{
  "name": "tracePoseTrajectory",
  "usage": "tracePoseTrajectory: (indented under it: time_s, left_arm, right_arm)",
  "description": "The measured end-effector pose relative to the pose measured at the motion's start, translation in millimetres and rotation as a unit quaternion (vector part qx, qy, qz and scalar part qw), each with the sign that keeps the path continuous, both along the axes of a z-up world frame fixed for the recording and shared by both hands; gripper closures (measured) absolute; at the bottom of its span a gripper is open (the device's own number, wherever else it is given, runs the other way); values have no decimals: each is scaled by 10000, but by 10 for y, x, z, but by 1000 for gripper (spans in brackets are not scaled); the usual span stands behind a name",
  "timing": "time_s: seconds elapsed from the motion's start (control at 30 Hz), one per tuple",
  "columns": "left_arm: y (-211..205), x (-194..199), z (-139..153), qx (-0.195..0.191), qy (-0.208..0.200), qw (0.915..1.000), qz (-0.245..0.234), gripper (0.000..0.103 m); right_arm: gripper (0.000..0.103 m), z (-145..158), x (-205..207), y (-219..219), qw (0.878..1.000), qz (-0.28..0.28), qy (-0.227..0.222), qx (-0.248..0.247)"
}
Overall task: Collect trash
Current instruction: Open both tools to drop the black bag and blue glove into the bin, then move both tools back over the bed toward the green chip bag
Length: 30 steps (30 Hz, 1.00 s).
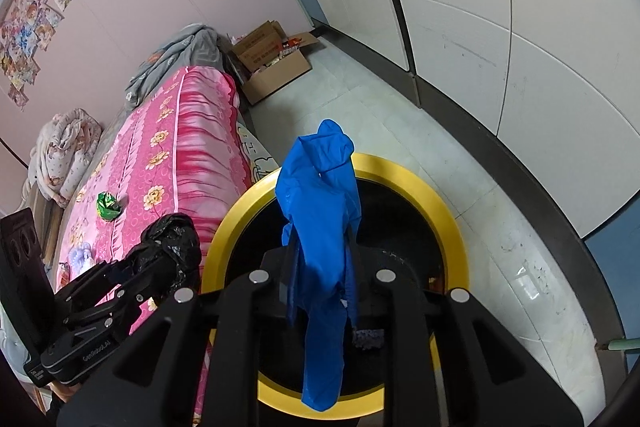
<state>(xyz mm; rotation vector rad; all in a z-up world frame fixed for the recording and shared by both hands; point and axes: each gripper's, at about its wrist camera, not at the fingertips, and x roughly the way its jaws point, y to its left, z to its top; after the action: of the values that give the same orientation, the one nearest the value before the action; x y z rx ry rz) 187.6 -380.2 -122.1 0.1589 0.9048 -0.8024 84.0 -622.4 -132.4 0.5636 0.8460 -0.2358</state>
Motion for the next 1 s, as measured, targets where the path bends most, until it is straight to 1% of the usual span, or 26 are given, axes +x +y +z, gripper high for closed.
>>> tracePoseTrajectory:
  time_s: [0.17, 0.27, 0.37, 0.4, 0.43, 0.47, 0.53, 0.6, 0.8, 0.83, 0.9, 1.0]
  left_arm:
    - [1, -40, 33, -36, -46, 9999, -87, 57]
    - [34, -55, 73, -100, -70, 9999, -110, 51]
    - [74, -88, 136, -196, -100, 9996, -177, 44]
    - [91, -96, 158, -222, -126, 9995, -184, 38]
    - [109, -111, 189, -248, -160, 9994, -176, 36]
    - [130, -125, 215, -269, -186, 9993, -187, 35]
    - [167, -146, 257, -284, -225, 9991, -206, 28]
    - [228, -166, 301, -304, -297, 9990, -169, 26]
    - [498, -125, 456, -373, -487, 9981, 79, 15]
    - [552, -112, 478, -378, -514, 9979, 135, 14]
    - [676, -81, 519, -384, -581, 9972, 266, 12]
    - [882, -21, 568, -389, -652, 9960, 472, 11]
  right_arm:
    - [83, 74, -31, 7, 10000, -40, -32, -82]
    - [80, 107, -42, 10, 9999, -86, -42, -102]
    - [72, 147, -54, 19, 9998, -126, -40, -145]
    - [69, 157, -59, 17, 9998, -133, -42, -140]
    - [66, 170, -63, 22, 9998, -144, -43, -154]
    - [61, 190, -71, 30, 9997, -175, -46, -185]
    - [55, 222, -91, 34, 9995, -220, -64, -231]
    - [46, 256, -118, 38, 9992, -277, -88, -258]
    - [35, 334, -137, 108, 9989, -294, -128, -334]
    - [34, 354, -129, 136, 9990, -270, -145, -326]
    - [28, 388, -119, 191, 9990, -233, -196, -331]
    - [24, 464, -79, 306, 9988, -99, -327, -354]
